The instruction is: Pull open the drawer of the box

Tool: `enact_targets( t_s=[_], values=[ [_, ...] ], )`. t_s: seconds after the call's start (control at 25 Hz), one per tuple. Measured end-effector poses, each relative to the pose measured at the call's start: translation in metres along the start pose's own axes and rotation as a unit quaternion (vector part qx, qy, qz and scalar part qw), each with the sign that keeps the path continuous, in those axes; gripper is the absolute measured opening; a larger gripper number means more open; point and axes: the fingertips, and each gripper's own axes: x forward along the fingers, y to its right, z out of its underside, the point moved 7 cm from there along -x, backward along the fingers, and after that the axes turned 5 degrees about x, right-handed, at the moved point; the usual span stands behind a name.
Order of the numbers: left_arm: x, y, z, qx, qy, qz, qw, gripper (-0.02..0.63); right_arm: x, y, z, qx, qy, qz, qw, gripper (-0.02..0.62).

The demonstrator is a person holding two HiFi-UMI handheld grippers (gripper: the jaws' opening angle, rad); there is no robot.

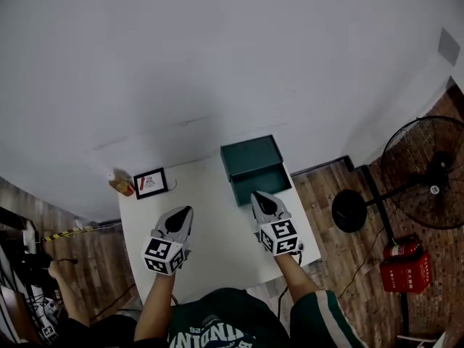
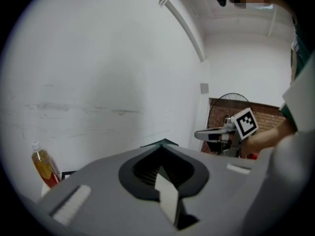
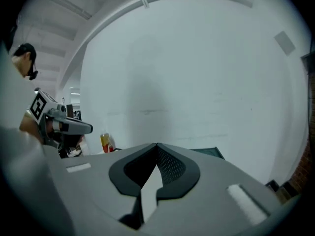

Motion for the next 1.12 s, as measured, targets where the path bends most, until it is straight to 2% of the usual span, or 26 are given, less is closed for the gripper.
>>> enact_targets(
  t_s=[0.2,1.12],
  values=[
    [-0.002,0.001,-0.007,0.001,0.012,-0.001,0.9999,0.052,-0.006,-0.011,-0.019,-0.008,0.02,-0.004,1.0,0.002],
    [-0.001,0.003,-0.009,-0.004,0.015,-0.004,0.9999,0.052,-0.011,-0.016,-0.013,-0.021,0.019,-0.016,0.999,0.002]
  ],
)
